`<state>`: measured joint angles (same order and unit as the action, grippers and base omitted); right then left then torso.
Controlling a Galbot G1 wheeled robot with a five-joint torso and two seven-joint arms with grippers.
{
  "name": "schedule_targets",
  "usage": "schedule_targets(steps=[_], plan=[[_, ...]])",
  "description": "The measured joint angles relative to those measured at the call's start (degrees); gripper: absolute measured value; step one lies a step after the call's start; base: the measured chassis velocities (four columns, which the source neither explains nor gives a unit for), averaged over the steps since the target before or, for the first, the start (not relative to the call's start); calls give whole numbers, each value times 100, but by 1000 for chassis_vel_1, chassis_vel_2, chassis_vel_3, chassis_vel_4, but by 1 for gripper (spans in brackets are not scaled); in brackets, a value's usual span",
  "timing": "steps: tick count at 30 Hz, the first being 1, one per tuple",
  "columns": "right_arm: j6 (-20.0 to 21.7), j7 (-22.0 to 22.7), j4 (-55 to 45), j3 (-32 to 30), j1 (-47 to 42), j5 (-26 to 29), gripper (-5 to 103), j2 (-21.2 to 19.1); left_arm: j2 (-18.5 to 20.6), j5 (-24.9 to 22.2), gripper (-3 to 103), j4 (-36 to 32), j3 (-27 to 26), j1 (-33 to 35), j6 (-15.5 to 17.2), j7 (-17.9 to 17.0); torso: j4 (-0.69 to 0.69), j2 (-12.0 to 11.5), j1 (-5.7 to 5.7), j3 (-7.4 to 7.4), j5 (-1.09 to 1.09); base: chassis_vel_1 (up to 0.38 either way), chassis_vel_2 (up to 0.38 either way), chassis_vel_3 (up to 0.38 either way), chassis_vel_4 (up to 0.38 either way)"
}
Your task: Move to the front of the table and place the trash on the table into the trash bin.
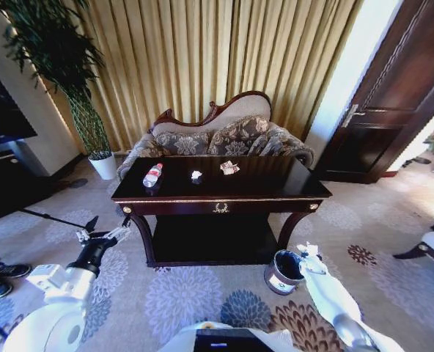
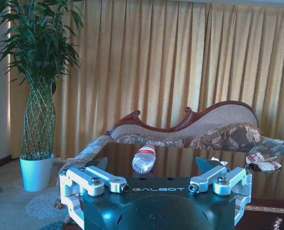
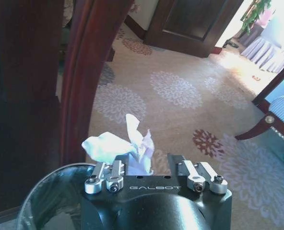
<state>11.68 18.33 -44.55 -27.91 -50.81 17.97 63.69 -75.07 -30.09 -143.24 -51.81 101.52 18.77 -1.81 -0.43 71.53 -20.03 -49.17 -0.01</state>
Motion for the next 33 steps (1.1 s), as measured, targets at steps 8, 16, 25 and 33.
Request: schedule_targets(steps=[8, 16, 25, 33], plan=[[16, 56, -94, -39, -110, 34, 76, -123, -5, 3, 100, 0, -4, 22, -45, 7, -1, 0, 0, 0, 0, 0, 0, 0, 0], [90, 130, -304, -42, -228, 152, 100, -164, -9, 3, 100, 0, -11, 8, -48, 18, 0, 0, 0, 0, 0, 0, 0, 0, 0], [393, 176, -1850, -84, -1025, 1280, 100, -408, -24, -35, 100, 0, -12, -59, -41, 23, 1, 0, 0, 0, 1, 0, 0, 0, 0], [246, -436, -4575, -821, -2483, 1894, 100, -737, -69, -44, 100, 0, 34, -162, -23, 24, -1, 1, 1, 1, -1, 0, 0, 0, 0]])
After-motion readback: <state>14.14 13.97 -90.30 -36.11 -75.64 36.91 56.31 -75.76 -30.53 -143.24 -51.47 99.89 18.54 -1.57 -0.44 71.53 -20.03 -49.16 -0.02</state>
